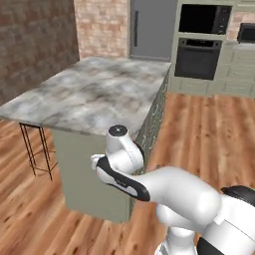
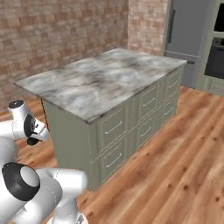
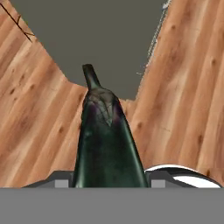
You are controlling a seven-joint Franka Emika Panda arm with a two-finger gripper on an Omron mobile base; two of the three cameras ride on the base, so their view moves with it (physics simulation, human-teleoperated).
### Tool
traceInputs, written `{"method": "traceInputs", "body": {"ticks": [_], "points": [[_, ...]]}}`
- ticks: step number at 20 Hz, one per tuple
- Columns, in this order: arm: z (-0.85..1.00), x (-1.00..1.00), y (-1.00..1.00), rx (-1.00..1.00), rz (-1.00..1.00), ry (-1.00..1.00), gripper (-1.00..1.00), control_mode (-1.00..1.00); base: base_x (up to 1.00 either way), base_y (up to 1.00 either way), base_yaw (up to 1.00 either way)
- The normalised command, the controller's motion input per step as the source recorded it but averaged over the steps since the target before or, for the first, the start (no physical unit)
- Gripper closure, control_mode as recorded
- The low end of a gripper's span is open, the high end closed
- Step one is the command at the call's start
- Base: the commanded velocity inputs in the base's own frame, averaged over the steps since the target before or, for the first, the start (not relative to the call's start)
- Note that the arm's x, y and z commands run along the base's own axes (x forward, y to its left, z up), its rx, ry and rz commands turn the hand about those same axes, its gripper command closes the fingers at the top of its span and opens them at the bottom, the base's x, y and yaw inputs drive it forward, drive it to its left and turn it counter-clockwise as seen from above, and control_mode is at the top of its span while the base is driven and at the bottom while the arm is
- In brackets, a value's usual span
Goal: Turn on the sink faucet. Then move the eggplant from the counter to the sink. Turn off the sink. Move the vegetable from the sink to the pot next to the stove. Finally move the pot to the front right burner.
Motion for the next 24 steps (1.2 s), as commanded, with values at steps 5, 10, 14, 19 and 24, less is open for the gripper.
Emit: {"method": "traceInputs", "body": {"ticks": [5,10,14,19,24], "points": [[0.00,0.00,0.00,0.00,0.00,0.00,1.00,1.00,-0.47,-0.48,-0.45],[0.00,0.00,0.00,0.00,0.00,0.00,1.00,1.00,-0.18,-0.50,-0.45],[0.00,0.00,0.00,0.00,0.00,0.00,1.00,1.00,0.00,-0.34,-0.46],[0.00,0.00,0.00,0.00,0.00,0.00,1.00,1.00,0.03,-0.16,-0.51],[0.00,0.00,0.00,0.00,0.00,0.00,1.00,1.00,0.20,0.00,-0.54]]}}
